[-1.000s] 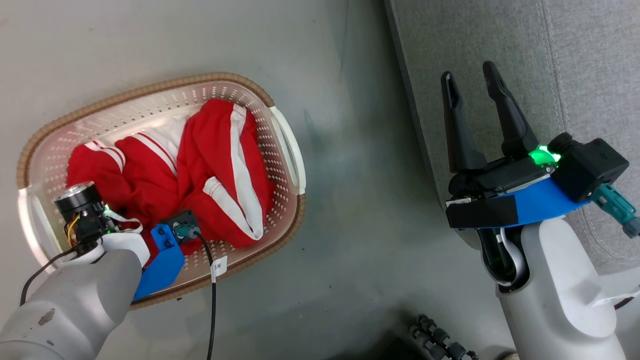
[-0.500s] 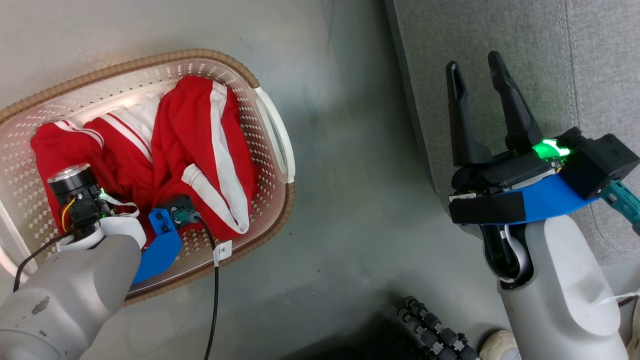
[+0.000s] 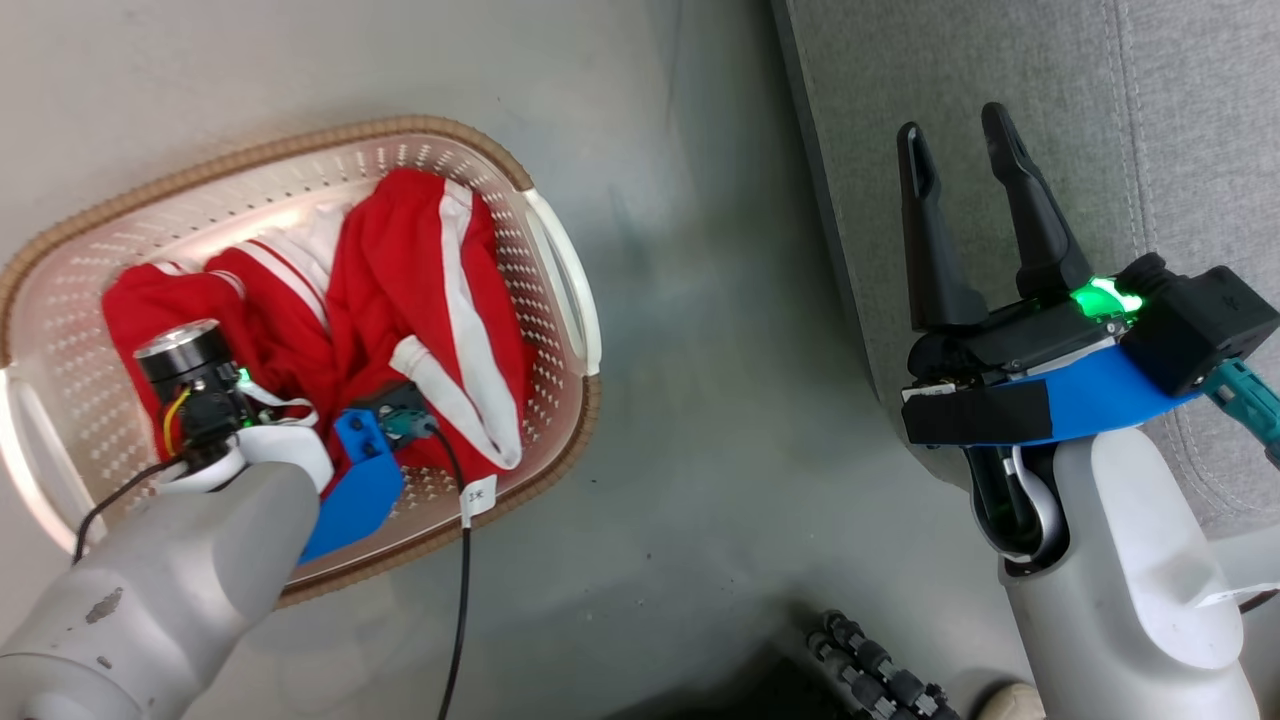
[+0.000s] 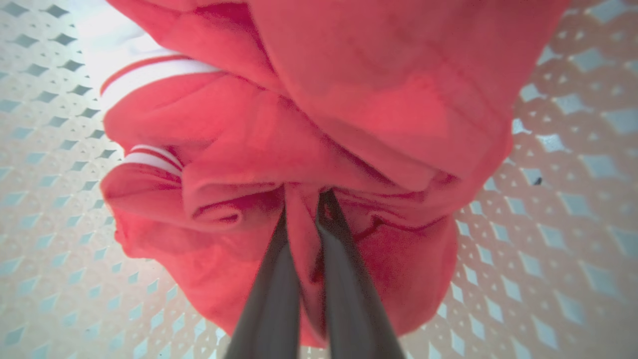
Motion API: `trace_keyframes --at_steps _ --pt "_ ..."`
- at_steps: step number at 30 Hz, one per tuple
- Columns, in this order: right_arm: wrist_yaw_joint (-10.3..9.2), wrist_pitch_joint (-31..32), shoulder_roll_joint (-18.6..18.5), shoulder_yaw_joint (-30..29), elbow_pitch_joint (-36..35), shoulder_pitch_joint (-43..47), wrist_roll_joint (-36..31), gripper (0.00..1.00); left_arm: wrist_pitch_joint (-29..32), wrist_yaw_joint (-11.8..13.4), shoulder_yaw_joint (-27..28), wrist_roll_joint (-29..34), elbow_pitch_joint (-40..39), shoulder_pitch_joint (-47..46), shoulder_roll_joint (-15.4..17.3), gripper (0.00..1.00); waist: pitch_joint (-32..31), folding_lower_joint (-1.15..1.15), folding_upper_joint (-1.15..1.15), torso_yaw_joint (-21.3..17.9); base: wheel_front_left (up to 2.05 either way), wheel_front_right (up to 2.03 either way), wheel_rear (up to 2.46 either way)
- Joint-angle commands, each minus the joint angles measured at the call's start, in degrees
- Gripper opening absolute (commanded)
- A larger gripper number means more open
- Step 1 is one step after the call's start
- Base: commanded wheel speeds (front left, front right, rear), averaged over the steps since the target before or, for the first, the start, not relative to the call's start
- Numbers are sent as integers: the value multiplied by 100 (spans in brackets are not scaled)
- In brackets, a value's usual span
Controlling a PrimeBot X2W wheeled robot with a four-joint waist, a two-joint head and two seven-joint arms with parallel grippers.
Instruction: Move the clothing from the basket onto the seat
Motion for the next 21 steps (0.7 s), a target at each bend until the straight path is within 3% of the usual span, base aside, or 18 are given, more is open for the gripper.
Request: trace_keyframes --at_steps 1,11,21 --pt "3 -24 -16 -33 9 -77 -43 100 -51 -3 -17 -84 -61 -33 -36 0 -111 0 0 64 0 0 0" --pt "3 -24 -16 -183 139 163 -314 100 -345 -3 10 -733 -350 -15 -329 0 -817 0 0 429 0 0 0" --pt "3 -24 -17 -403 298 507 -674 100 -1335 111 312 -1205 -264 218 -626 0 -1710 0 0 897 0 0 0"
